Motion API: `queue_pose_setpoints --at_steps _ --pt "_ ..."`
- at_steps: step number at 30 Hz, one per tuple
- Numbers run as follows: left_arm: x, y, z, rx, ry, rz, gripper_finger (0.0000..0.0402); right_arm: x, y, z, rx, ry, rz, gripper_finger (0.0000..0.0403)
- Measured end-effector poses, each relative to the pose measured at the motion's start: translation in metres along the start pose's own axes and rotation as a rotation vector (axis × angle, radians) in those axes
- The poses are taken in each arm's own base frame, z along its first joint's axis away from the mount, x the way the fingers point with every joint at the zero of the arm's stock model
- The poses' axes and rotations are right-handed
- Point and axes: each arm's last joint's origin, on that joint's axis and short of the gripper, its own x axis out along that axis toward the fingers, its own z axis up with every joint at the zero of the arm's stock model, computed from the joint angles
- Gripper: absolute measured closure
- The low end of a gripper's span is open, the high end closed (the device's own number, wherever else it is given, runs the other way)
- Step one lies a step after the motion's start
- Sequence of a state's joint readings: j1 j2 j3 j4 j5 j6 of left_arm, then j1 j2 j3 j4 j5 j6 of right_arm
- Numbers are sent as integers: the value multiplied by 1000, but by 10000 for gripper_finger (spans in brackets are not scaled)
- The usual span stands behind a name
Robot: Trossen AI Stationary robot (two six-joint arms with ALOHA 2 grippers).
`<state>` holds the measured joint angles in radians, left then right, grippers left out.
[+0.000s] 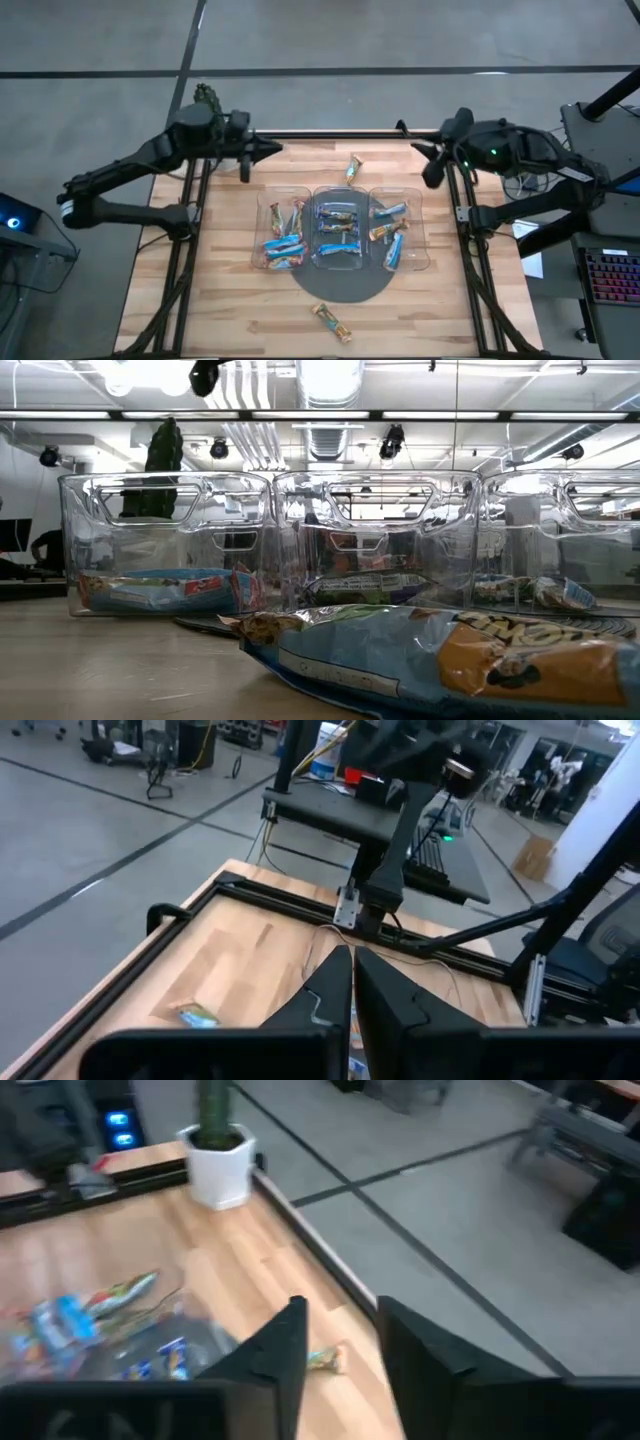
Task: Pick and place Granola Bars by type
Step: Put the yellow granola bar into the right transparent bin
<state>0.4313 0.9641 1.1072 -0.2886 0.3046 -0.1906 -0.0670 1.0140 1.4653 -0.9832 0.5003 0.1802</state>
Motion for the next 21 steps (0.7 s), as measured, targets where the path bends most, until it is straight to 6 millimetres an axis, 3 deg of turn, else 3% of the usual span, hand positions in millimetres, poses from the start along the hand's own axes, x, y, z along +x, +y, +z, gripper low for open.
queue_pose_setpoints --at_steps 6,11,17,21 --pt "-24 -4 -16 -39 -25 6 401 22 -13 21 18 41 -14 207" --pt "-35 -7 -19 -60 -46 0 401 59 -22 33 -49 123 106 157" --pt "-40 -9 -19 -55 -60 -3 401 103 -20 35 -383 235 216 141" --pt "-39 -8 -20 -55 -58 -2 401 137 -23 32 -509 381 234 145"
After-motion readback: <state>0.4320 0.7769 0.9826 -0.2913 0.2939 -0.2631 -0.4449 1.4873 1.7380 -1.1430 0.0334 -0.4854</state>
